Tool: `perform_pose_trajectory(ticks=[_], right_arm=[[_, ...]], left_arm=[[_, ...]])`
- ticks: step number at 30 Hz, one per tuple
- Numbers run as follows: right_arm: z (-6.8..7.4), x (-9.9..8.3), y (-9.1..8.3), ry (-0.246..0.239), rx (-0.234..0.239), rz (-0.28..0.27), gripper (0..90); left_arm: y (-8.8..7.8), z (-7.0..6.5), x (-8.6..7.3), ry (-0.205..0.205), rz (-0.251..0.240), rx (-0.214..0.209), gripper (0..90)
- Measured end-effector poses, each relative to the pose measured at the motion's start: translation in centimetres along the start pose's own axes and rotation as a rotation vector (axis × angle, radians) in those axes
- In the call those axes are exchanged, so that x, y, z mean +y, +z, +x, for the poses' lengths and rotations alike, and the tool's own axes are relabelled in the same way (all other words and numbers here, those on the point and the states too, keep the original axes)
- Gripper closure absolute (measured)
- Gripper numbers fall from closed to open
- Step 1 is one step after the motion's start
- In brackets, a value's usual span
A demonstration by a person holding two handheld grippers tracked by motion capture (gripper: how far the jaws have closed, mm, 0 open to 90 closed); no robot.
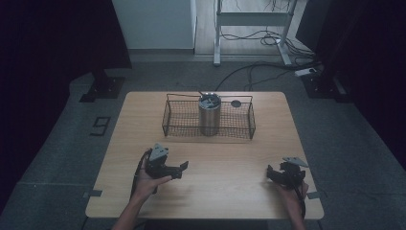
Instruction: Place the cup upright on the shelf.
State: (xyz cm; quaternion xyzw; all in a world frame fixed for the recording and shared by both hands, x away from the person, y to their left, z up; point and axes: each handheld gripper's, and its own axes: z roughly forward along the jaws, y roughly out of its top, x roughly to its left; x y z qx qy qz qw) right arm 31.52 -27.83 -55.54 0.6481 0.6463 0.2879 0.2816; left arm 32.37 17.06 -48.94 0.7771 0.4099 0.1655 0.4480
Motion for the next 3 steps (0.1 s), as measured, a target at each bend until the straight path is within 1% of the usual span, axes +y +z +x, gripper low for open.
perform_pose_trajectory(ticks=[3], right_arm=[[0.0, 0.0, 0.0, 0.0, 0.0, 0.0, 12.7]], left_arm=[[-0.04, 0.02, -0.08, -0.005, -0.001, 0.002, 0.8]])
